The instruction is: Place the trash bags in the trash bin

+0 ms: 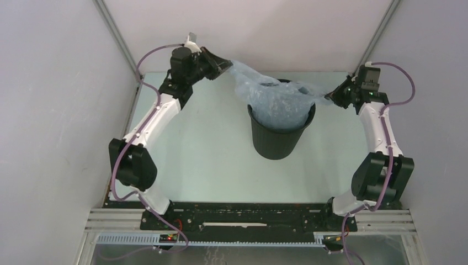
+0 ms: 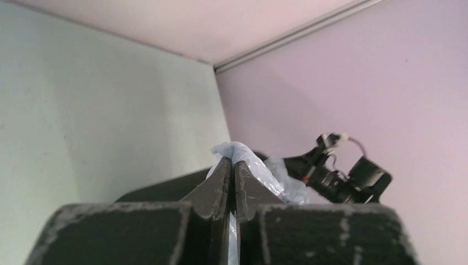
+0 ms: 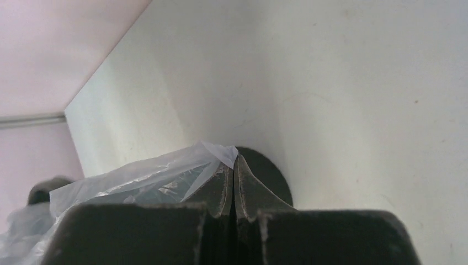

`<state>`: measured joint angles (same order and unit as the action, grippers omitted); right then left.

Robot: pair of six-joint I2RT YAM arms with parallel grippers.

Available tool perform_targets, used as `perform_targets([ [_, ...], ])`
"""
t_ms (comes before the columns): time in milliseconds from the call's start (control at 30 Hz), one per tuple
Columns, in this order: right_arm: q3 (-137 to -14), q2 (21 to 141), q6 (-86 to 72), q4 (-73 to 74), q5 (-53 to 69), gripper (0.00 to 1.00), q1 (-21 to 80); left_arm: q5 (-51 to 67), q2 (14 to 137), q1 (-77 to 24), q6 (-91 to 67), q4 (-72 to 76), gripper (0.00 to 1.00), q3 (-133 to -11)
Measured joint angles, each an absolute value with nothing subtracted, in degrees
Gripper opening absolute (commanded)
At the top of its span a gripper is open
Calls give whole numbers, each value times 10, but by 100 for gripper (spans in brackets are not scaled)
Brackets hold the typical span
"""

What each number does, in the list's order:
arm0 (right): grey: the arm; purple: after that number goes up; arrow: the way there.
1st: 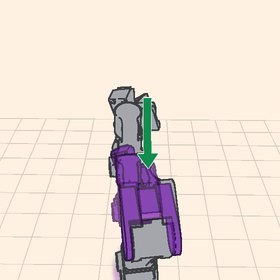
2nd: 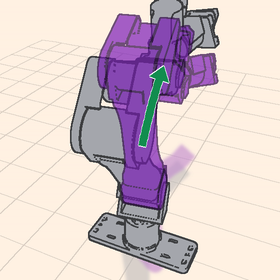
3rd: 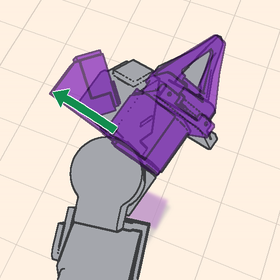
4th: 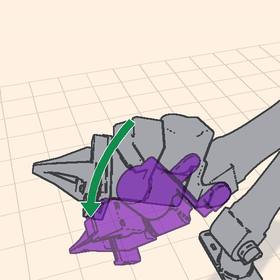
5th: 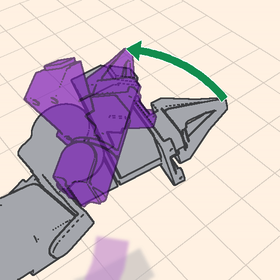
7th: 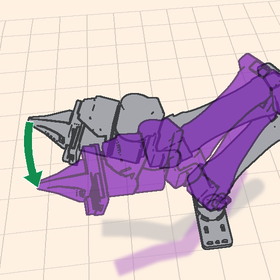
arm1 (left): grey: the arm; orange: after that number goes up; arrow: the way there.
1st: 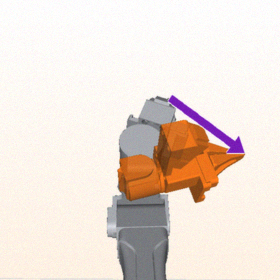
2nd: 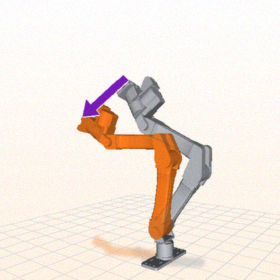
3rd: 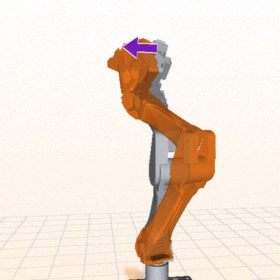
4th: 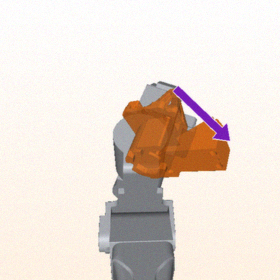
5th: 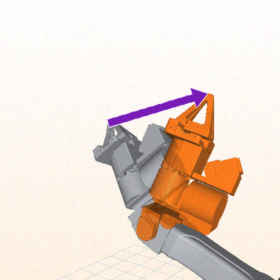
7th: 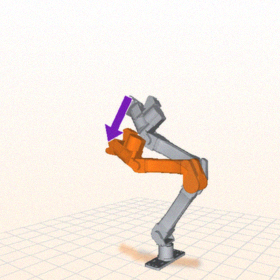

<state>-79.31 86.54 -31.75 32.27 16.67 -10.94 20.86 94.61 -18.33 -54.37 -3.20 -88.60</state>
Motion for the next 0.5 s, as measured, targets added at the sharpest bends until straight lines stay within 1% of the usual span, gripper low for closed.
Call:
perform_targets([
  [133,-803,914,-321,313,145,0,-120,197,997,-182,-580,14,3,-923],
  [233,-803,955,-321,318,141,0,-124,194,1044,-182,-591,19,0,-931],
  [333,-802,985,-320,327,143,0,-124,194,1087,-182,-592,10,0,-934],
  [433,-795,991,-320,333,152,0,-124,198,1105,-182,-595,-11,0,-930],
  [500,-787,991,-320,338,164,0,-124,204,1098,-182,-596,-13,0,-907],
])
